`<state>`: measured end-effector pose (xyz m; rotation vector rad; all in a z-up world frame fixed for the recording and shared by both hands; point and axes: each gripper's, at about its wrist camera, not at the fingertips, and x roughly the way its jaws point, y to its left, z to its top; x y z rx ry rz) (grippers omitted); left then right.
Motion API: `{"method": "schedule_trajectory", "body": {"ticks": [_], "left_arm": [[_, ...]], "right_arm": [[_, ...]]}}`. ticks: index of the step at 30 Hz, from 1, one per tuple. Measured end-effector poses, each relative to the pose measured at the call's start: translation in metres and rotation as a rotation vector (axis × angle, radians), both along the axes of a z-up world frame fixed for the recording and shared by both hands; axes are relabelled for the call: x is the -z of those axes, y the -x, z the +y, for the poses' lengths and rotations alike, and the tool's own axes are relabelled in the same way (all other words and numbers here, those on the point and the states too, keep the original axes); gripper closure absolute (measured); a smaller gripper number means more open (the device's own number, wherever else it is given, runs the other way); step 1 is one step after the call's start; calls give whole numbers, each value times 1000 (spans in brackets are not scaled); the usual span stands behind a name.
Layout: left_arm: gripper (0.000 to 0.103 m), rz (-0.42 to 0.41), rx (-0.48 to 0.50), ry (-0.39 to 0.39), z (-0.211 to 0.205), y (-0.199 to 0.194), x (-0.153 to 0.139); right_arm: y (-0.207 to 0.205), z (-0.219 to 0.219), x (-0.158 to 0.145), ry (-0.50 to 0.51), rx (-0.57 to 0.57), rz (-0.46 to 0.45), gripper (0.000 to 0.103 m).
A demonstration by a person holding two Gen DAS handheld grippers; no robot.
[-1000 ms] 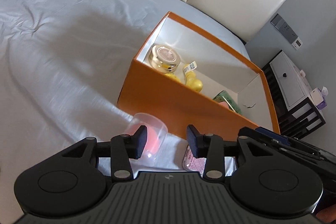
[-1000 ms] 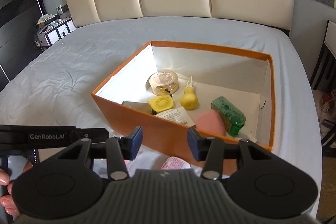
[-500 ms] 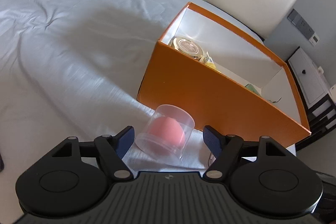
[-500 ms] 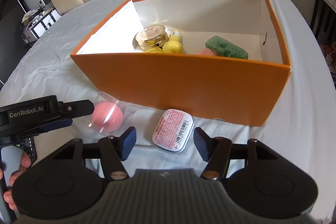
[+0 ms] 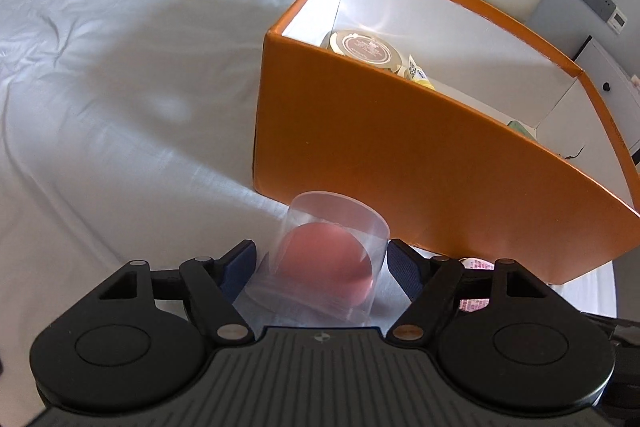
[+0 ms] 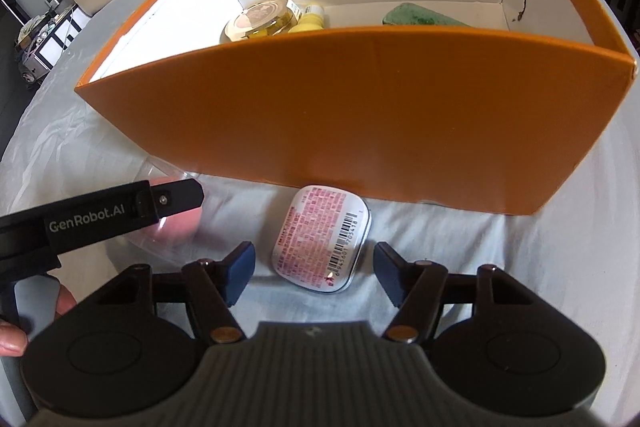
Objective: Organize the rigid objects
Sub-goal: 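Grasp the clear sponge cup with the left tool while the right tool grips the pink-labelled tin, then carry the sponge cup and tin into the orange box and release both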
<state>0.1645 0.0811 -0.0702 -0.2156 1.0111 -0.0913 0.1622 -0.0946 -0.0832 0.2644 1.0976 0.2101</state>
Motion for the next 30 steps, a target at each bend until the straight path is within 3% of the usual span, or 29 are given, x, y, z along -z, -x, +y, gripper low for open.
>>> {"method": "schedule_trajectory", "body": {"ticks": [6, 8, 20, 30], "left_arm": [[26, 12, 17, -35, -5, -4, 8], [33, 5, 18, -31, -6, -3, 9], [33, -9, 2, -10, -2, 1, 5], [34, -78, -49, 40, 11, 24, -20]], "right_arm": [[-3, 12, 5, 54, -31, -17, 38], [-2, 16, 5, 99, -45, -35, 47], [4, 16, -1, 118, -76, -69, 51], [20, 7, -30, 109, -116, -131, 52]]}}
